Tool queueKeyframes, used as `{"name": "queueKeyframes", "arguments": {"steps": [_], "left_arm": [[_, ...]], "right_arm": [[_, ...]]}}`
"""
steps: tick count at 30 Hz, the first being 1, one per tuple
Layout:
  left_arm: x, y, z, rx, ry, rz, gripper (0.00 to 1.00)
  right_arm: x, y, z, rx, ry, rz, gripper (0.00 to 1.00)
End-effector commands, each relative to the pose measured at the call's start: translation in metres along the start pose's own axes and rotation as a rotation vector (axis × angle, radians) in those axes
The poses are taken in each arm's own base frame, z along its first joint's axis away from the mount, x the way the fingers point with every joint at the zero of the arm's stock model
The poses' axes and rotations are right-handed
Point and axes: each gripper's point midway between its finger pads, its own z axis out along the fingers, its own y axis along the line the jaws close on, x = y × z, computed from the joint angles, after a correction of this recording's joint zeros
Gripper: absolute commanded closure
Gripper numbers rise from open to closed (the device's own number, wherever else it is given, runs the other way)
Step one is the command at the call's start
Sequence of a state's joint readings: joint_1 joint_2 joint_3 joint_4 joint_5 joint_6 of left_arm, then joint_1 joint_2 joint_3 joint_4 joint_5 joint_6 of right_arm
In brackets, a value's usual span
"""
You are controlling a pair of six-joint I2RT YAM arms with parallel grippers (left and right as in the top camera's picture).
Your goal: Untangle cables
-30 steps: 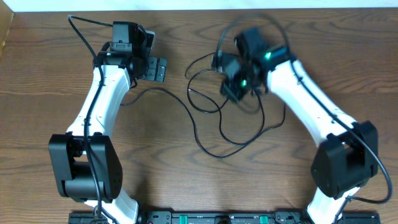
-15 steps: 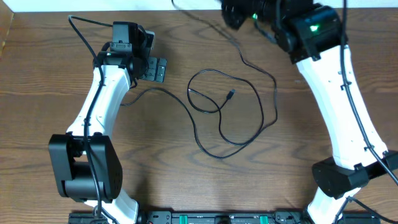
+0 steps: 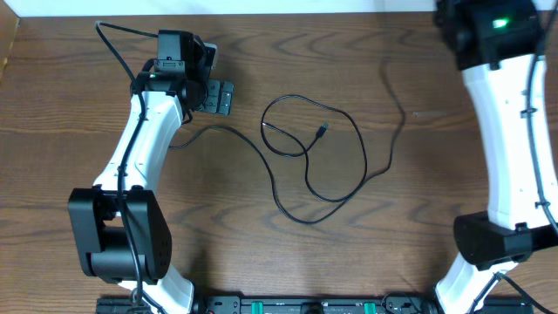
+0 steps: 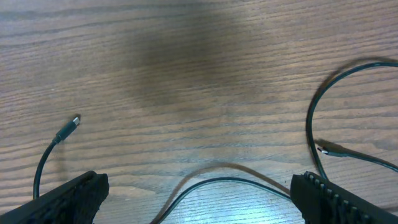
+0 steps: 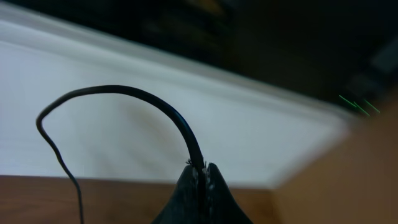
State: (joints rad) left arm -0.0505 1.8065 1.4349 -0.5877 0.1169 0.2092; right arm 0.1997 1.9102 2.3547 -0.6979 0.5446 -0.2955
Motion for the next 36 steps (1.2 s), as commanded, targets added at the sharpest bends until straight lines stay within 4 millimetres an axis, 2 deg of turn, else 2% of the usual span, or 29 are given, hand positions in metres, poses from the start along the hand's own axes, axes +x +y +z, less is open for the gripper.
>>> {"name": "queueKeyframes", "arguments": {"steps": [1,3,5,8,13,15,16,19,21,24,27,30,31,35,36], "left_arm": [[0.005,0.001,0.002,-0.007,0.014,-0.005,0.02],[0.005,0.001,0.002,-0.007,0.014,-0.005,0.02],[0.005,0.001,0.002,-0.007,0.014,-0.005,0.02],[0.005,0.001,0.002,-0.007,0.014,-0.005,0.02],[0.005,0.001,0.002,-0.007,0.014,-0.005,0.02],[0.005,0.001,0.002,-0.007,0.014,-0.005,0.02],[0.005,0.001,0.002,-0.007,0.014,-0.005,0.02],[0.005,0.001,0.002,-0.007,0.014,-0.005,0.02],[0.005,0.001,0.002,-0.007,0.014,-0.005,0.02],[0.005,0.001,0.002,-0.007,0.014,-0.005,0.02],[0.005,0.001,0.002,-0.007,0.014,-0.005,0.02],[0.005,0.001,0.002,-0.007,0.014,-0.005,0.02],[0.005,0.001,0.002,-0.007,0.014,-0.005,0.02],[0.005,0.001,0.002,-0.007,0.014,-0.005,0.02],[0.005,0.001,0.002,-0.007,0.014,-0.005,0.02]], "right_arm": [[0.035,-0.092,0.009,0.284,0.127,0.024,0.99],[0.067,-0.139,0.018,0.37,0.209,0.037,0.99],[0.094,-0.174,0.024,0.436,0.268,0.082,0.99],[0.146,-0.212,0.041,0.415,0.354,0.133,0.99],[0.223,-0.243,0.064,0.281,0.433,0.265,0.99],[0.254,-0.26,0.066,0.292,0.464,0.3,0.99],[0.279,-0.274,0.066,0.324,0.496,0.314,0.99],[0.317,-0.287,0.067,0.333,0.547,0.241,0.99],[0.336,-0.283,0.071,0.285,0.576,0.152,0.99],[0.362,-0.255,0.082,0.13,0.603,-0.063,0.99],[0.378,-0.242,0.086,0.092,0.618,-0.137,0.99],[0.387,-0.219,0.092,-0.008,0.587,-0.174,0.99],[0.389,-0.203,0.096,-0.086,0.553,-0.196,0.99],[0.4,-0.163,0.101,-0.263,0.46,-0.232,0.99],[0.402,-0.16,0.101,-0.277,0.457,-0.234,0.99]]}}
